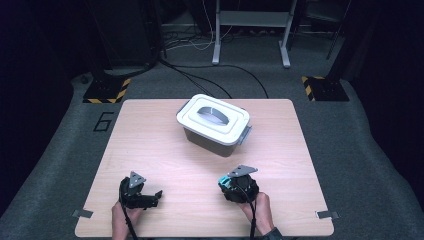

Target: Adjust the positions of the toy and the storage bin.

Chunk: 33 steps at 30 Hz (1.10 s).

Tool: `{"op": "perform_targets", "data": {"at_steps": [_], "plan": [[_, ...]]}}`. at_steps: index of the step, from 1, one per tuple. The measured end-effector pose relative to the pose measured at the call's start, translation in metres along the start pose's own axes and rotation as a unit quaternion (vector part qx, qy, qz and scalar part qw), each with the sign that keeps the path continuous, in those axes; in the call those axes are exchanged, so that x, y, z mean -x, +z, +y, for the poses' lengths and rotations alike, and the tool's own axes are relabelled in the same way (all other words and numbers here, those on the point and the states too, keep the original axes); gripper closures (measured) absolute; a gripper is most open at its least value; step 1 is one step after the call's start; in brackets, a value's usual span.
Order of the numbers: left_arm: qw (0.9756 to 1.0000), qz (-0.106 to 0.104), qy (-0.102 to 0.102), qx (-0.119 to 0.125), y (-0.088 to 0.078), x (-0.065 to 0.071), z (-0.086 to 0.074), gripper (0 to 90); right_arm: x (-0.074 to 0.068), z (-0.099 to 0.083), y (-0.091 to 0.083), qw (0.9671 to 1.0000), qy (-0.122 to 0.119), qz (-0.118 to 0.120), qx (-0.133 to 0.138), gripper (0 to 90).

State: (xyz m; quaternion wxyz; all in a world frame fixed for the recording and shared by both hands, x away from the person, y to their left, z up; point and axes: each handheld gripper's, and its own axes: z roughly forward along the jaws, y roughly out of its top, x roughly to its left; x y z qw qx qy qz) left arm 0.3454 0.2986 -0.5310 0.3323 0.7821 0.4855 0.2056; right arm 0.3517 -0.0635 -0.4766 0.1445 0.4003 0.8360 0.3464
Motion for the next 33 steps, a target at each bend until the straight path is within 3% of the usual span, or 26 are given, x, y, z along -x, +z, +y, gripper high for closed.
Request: {"op": "perform_targets", "data": {"at_steps": [16,33], "plan": [[1.0,-0.001,0.001,0.0,0.0,0.0,0.0,1.8,-0.021,0.022,0.017,0.9993,-0.028,0.026,0.0,52.2],[1.0,0.001,-0.002,0.001,0.0,0.0,0.0,1.8,-0.046,0.046,0.039,0.996,-0.069,0.056,-0.005,52.2]]}}
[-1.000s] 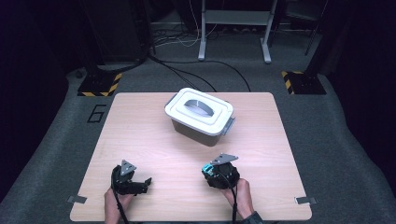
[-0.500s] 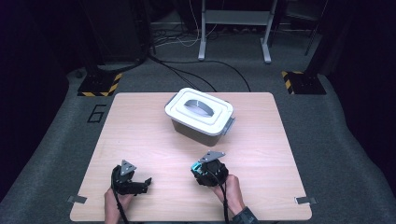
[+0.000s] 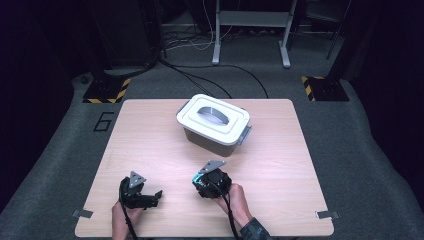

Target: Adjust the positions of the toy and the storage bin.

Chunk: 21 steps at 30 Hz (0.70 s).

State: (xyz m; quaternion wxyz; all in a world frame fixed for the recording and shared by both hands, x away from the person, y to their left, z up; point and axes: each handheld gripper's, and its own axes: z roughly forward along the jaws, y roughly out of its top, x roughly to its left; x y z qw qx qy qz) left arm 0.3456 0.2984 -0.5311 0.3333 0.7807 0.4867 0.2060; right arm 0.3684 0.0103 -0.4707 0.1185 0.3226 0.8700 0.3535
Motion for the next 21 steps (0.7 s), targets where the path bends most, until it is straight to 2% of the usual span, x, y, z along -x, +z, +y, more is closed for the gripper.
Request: {"op": "perform_targets", "data": {"at_steps": [9,12,13,21], "plan": [[1.0,0.0,0.0,0.0,0.0,0.0,0.0,1.9,-0.011,0.014,0.018,0.9995,-0.024,0.022,-0.004,52.2],[1.0,0.0,0.0,0.0,0.0,0.0,0.0,1.9,-0.015,0.018,0.022,0.9995,-0.019,0.026,-0.006,52.2],[1.0,0.0,0.0,0.0,0.0,0.0,0.0,1.9,-0.016,0.019,0.025,0.9992,-0.026,0.029,-0.006,52.2],[1.0,0.0,0.0,0.0,0.0,0.0,0.0,1.9,-0.026,0.031,0.043,0.9984,-0.035,0.044,-0.008,52.2]]}}
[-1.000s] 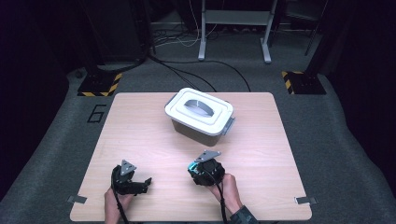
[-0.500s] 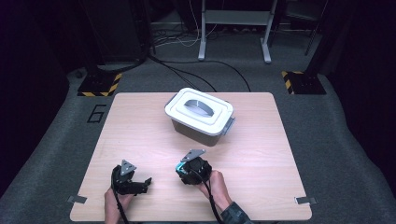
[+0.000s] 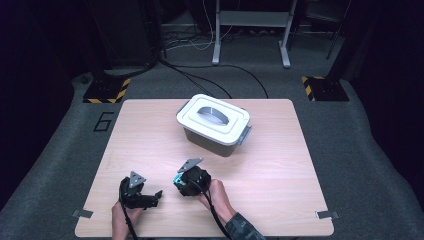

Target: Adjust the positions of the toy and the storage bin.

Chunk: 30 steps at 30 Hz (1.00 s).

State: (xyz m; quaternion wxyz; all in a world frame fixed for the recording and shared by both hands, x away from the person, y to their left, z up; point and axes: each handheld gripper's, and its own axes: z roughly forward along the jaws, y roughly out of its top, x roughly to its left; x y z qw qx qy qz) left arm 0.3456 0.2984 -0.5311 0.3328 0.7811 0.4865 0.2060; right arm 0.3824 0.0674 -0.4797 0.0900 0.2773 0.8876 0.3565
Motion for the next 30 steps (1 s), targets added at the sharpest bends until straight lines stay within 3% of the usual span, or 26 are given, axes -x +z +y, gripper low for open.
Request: {"op": "perform_targets", "data": {"at_steps": [5,6,12,14,19,27,30], "plan": [[1.0,0.0,0.0,0.0,0.0,0.0,0.0,1.9,0.001,0.003,0.022,0.9999,-0.005,0.007,-0.008,52.2],[1.0,0.0,0.0,0.0,0.0,0.0,0.0,1.9,0.0,0.003,0.024,0.9999,0.002,0.009,-0.008,52.2],[1.0,0.0,0.001,0.0,0.0,0.0,0.0,2.1,-0.002,0.004,0.04,0.9998,-0.009,0.005,-0.016,52.1],[1.0,0.0,0.001,0.0,0.0,0.0,0.0,2.1,-0.002,0.003,0.043,0.9997,-0.015,0.006,-0.018,52.2],[1.0,0.0,0.003,-0.001,-0.001,0.0,0.0,2.3,0.0,0.002,0.048,0.9998,-0.001,0.016,-0.013,52.1],[1.0,0.0,0.001,0.0,0.0,0.0,0.0,2.5,0.003,0.004,0.052,0.9996,-0.002,0.028,-0.005,51.3],[1.0,0.0,0.003,-0.001,-0.001,0.0,0.0,2.6,0.005,0.004,0.05,0.9995,0.01,0.031,-0.002,30.0]]}}
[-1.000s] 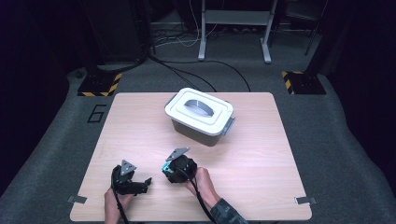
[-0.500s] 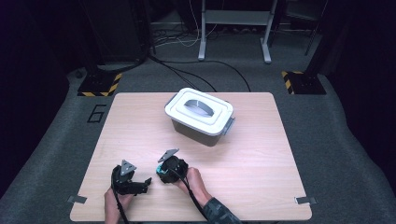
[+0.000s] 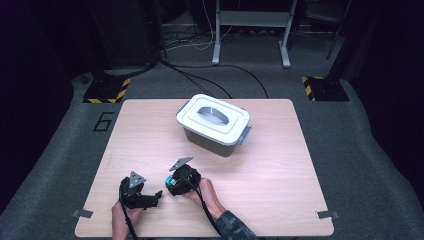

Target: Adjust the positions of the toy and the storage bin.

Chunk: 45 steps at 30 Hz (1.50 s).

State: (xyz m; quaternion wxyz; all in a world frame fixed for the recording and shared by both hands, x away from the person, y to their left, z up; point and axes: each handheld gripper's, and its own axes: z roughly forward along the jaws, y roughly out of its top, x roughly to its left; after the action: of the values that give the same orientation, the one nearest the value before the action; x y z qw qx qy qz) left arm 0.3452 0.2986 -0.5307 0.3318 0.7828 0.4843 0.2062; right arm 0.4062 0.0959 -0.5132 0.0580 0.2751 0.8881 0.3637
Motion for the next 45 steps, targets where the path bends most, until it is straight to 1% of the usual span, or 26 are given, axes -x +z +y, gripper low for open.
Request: {"op": "perform_targets", "data": {"at_steps": [1,2,3,4,5,6,8,10,11,13,14,15,16,19,21,22,24,25,28,32,38,40,41,42,44,45], "plan": [[1.0,0.0,0.0,0.0,0.0,0.0,0.0,2.5,0.0,0.0,0.0,1.0,0.0,0.0,0.0,30.0],[1.0,0.0,0.0,0.0,0.0,0.0,0.0,2.6,0.0,0.0,-0.009,0.9999,0.005,0.002,0.016,20.9],[1.0,0.0,0.0,0.0,0.0,0.0,0.0,2.6,0.0,0.0,-0.013,0.9997,0.003,-0.001,0.023,17.9],[1.0,0.0,0.0,0.0,0.0,0.0,0.0,2.6,0.0,0.0,-0.013,0.9997,0.003,-0.001,0.023,17.9],[1.0,0.0,0.0,0.0,0.0,0.0,0.0,2.5,0.001,0.0,-0.018,0.9997,0.004,0.0,0.026,15.4],[1.0,0.0,0.0,0.0,0.0,0.0,0.0,2.6,0.003,-0.003,-0.027,0.9995,0.013,0.003,0.029,13.4],[1.0,0.0,0.0,0.0,0.0,0.0,0.0,2.6,0.007,-0.006,-0.036,0.9995,0.015,0.006,0.027,9.8],[1.0,0.0,0.0,0.0,0.0,0.0,0.0,2.6,0.008,-0.007,-0.039,0.9994,0.017,0.006,0.031,9.0],[1.0,0.0,0.001,0.0,0.0,0.0,0.0,2.7,0.012,-0.011,-0.049,0.9994,0.02,0.003,0.028,7.4],[1.0,0.0,0.0,0.0,0.0,0.0,0.0,2.7,0.015,-0.014,-0.056,0.9994,0.022,-0.001,0.028,6.4],[1.0,0.0,0.0,0.0,0.0,0.0,0.0,2.7,0.015,-0.014,-0.056,0.9994,0.022,-0.001,0.028,6.4],[1.0,0.0,0.0,0.0,0.0,0.0,0.0,2.7,0.018,-0.019,-0.065,0.9993,0.025,-0.008,0.026,5.9],[1.0,0.0,0.0,0.0,0.0,0.0,0.0,2.7,0.022,-0.021,-0.068,0.9994,0.019,-0.011,0.028,5.7],[1.0,-0.001,0.0,0.0,0.0,0.0,0.0,2.7,0.029,-0.029,-0.08,0.9992,0.026,-0.018,0.026,5.5],[1.0,0.0,0.0,0.0,0.0,0.0,0.0,2.7,0.032,-0.031,-0.083,0.9991,0.025,-0.023,0.026,5.5],[1.0,0.0,0.0,0.0,0.0,0.0,0.0,2.7,0.036,-0.037,-0.091,0.9988,0.029,-0.029,0.026,5.5],[1.0,0.0,0.0,0.0,0.0,0.0,0.0,2.7,0.039,-0.04,-0.095,0.9985,0.034,-0.033,0.028,5.5],[1.0,0.0,0.0,0.0,0.0,0.0,0.0,2.7,0.043,-0.045,-0.102,0.9981,0.038,-0.038,0.029,6.1],[1.0,0.0,0.0,0.0,0.0,0.0,0.0,2.7,0.051,-0.053,-0.111,0.9972,0.049,-0.048,0.029,6.2],[1.0,-0.001,0.0,0.0,0.0,0.0,0.0,2.7,0.063,-0.065,-0.127,0.9952,0.067,-0.063,0.033,6.7],[1.0,-0.001,0.0,0.0,0.0,0.0,0.0,2.7,0.079,-0.081,-0.151,0.991,0.095,-0.087,0.037,6.8],[1.0,-0.001,0.0,0.0,0.0,0.0,0.0,2.7,0.084,-0.086,-0.159,0.9898,0.097,-0.096,0.038,6.8],[1.0,-0.001,0.0,0.0,0.0,0.0,0.0,2.7,0.084,-0.086,-0.159,0.9898,0.097,-0.096,0.038,6.8],[1.0,-0.001,-0.001,0.002,0.001,0.0,0.0,2.7,0.088,-0.089,-0.165,0.9884,0.103,-0.105,0.04,6.7],[1.0,-0.002,-0.002,0.003,0.001,0.0,0.0,2.7,0.089,-0.09,-0.168,0.9879,0.106,-0.107,0.039,6.7],[1.0,-0.002,-0.002,0.003,0.001,0.0,0.0,2.7,0.093,-0.092,-0.174,0.9859,0.112,-0.116,0.043,6.7]]}}
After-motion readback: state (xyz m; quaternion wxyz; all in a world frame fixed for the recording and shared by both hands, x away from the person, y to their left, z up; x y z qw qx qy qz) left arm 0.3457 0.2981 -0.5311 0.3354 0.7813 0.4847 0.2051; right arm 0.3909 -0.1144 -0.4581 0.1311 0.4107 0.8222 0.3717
